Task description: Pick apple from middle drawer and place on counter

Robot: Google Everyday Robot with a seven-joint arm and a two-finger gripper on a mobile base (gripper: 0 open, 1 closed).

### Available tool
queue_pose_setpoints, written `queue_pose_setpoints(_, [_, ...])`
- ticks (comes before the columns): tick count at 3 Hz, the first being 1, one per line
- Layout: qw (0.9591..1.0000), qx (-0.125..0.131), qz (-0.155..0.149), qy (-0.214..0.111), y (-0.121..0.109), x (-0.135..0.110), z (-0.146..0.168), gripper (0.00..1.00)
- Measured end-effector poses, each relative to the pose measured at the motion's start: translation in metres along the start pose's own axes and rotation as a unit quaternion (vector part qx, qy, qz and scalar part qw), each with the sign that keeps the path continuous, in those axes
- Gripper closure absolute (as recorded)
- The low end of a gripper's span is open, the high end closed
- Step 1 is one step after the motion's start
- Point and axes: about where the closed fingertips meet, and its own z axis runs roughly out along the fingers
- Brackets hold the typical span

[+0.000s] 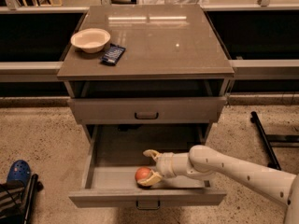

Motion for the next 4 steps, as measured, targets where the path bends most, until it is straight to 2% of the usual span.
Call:
queue_pose_setpoints(1, [0.9998, -0.010, 0.005, 0.015, 0.005, 0.023, 0.006, 0.30])
queue_pose_setpoints(2, [0.9997, -0.015, 0.007, 0.019, 0.006, 0.033, 0.012, 0.31])
queue_pose_setpoints(4, [0.9990, -0.032, 0.019, 0.026, 0.009, 0.050, 0.025, 0.53])
